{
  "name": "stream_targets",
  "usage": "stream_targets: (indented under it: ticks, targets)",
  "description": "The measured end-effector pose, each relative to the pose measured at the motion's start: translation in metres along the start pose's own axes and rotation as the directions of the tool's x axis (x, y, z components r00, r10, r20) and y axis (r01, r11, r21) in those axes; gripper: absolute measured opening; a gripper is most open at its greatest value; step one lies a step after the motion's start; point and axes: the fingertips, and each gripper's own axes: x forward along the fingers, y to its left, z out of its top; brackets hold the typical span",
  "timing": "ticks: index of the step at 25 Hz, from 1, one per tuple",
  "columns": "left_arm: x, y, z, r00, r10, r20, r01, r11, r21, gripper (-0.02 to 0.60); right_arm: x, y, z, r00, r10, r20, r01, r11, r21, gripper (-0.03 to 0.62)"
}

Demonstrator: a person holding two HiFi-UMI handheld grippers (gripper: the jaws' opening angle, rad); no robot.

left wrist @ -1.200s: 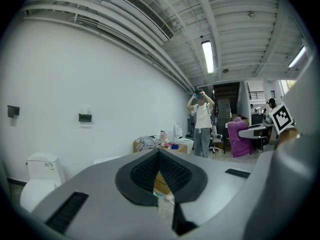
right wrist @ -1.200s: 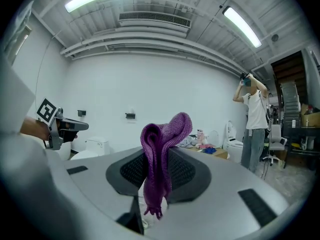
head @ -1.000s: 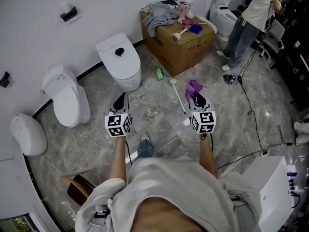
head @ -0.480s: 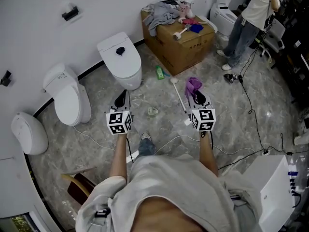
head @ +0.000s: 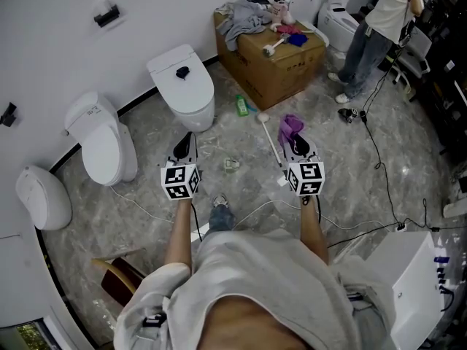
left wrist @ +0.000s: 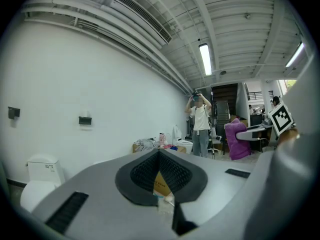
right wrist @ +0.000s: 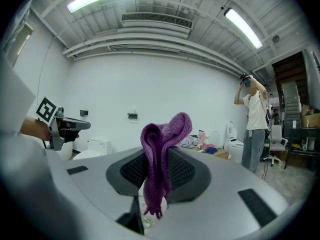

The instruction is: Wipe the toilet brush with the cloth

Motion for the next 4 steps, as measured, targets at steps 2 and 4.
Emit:
stream_targets:
  ticks: [2,4]
  targets:
    - [-0.0003,0.0021,0.0012,1.000,0.001,0.003,-0.001,1.000,-0.001,0.018,0.0014,0.0020,0.0012,1.000,0.002,0.001,-0.002,1.000,-0.001,0.109]
    - [-0.0003,0.0038,0.0029,1.000,0.001,0.008,-0.001,1.000,-0.001,0.018,0.0028,0.0037,0.0025,1.000,0.003,0.002,-0.003,1.000,-0.002,0.109]
